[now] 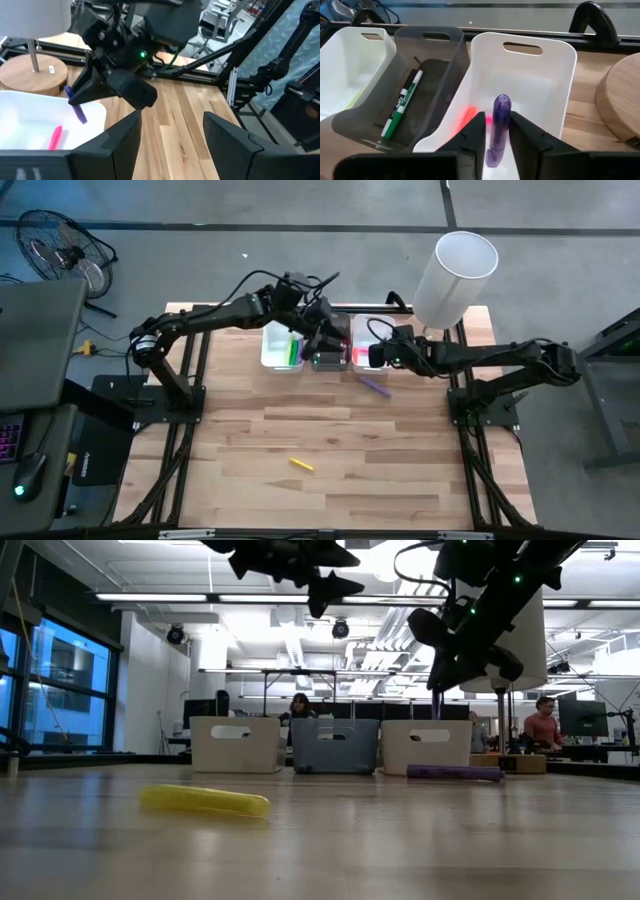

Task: Pick & Place Markers
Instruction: Put the purple pen into the right white bin, then put the purple highlighter pen into the left white bin

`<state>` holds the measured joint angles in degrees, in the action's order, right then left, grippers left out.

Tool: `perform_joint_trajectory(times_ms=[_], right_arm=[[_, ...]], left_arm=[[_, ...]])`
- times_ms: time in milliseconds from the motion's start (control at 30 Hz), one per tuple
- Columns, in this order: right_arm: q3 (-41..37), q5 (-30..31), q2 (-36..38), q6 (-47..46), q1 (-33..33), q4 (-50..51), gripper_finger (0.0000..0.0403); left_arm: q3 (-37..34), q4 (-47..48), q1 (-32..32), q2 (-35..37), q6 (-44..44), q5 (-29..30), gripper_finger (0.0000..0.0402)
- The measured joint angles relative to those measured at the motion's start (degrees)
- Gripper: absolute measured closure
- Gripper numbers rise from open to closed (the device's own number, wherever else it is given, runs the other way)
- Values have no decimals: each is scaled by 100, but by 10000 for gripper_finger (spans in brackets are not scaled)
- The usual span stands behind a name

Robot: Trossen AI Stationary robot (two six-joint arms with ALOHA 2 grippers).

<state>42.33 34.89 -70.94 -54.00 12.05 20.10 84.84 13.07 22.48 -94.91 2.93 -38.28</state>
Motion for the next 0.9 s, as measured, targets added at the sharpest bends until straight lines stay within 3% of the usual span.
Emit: perform_joint_trajectory(times_ms=[433, 733, 900], right_arm=[[0, -179, 99, 47, -2, -38, 208], [0, -632, 717, 916, -360, -430, 203], [0, -1268, 1119, 1269, -776, -451, 203]], left_arm=[[3, 1027, 4, 96, -506, 54, 193], [5, 1615, -52, 90, -361, 314, 193], [-23, 1583, -410, 90, 188, 930, 193]])
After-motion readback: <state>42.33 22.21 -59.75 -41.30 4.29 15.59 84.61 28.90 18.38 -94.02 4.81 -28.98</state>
